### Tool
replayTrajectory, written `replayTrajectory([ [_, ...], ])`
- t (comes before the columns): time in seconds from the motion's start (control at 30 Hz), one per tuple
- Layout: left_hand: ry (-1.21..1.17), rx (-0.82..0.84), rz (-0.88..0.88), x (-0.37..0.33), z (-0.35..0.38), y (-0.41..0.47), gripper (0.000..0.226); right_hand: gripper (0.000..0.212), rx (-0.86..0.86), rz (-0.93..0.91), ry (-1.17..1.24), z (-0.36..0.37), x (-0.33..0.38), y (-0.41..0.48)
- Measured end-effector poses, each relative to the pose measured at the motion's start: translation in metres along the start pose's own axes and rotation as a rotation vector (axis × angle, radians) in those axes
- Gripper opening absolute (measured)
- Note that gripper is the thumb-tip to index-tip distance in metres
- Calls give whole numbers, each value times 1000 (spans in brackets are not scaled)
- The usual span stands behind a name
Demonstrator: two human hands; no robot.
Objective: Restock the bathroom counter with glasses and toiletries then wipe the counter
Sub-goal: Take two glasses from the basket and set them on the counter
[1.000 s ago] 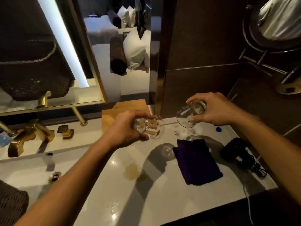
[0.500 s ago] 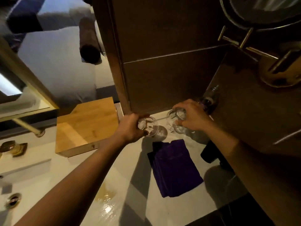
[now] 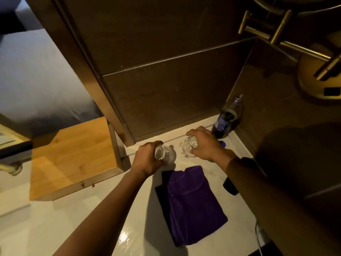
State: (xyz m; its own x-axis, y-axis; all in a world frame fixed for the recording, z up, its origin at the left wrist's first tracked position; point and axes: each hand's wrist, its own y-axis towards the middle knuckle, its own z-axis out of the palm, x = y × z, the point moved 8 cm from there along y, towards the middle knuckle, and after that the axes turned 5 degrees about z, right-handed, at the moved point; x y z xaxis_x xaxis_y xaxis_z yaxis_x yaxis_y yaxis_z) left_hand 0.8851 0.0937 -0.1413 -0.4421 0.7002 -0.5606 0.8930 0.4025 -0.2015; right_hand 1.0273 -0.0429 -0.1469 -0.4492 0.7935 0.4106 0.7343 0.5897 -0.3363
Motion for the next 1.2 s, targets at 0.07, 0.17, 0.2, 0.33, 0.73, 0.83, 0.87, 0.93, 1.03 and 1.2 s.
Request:
replayTrajectory([
  [0.07,0,6,-5,0,6,4,66,66,15,-1,-10,6,0,5],
  [0.17,-6,15,-18,1,11,10,67,66,29,-8,-32,10,2,11],
  [0.2,-5,15,-18,1,12,12,67,66,33,-9,-37,11,3,13],
  [0.33,36,36,-17,0,16,18,70,67,50,-8,-78,13,5,17],
  [0.73,141,77,19,-3,31,26,74,67,105,-30,-172,17,12,22],
  [0.83,130,71,3,-1,32,27,75,67,104,-24,-172,17,13,22],
  [0.87,129,68,-1,-1,33,27,75,67,105,-21,-169,17,12,22],
  [0.93,126,52,-11,-2,33,28,76,67,106,-14,-167,16,12,22],
  [1.03,106,38,-28,-1,34,30,78,66,101,-15,-167,16,13,23],
  [1.2,114,34,-28,-1,37,32,78,65,95,-6,-160,16,13,26],
])
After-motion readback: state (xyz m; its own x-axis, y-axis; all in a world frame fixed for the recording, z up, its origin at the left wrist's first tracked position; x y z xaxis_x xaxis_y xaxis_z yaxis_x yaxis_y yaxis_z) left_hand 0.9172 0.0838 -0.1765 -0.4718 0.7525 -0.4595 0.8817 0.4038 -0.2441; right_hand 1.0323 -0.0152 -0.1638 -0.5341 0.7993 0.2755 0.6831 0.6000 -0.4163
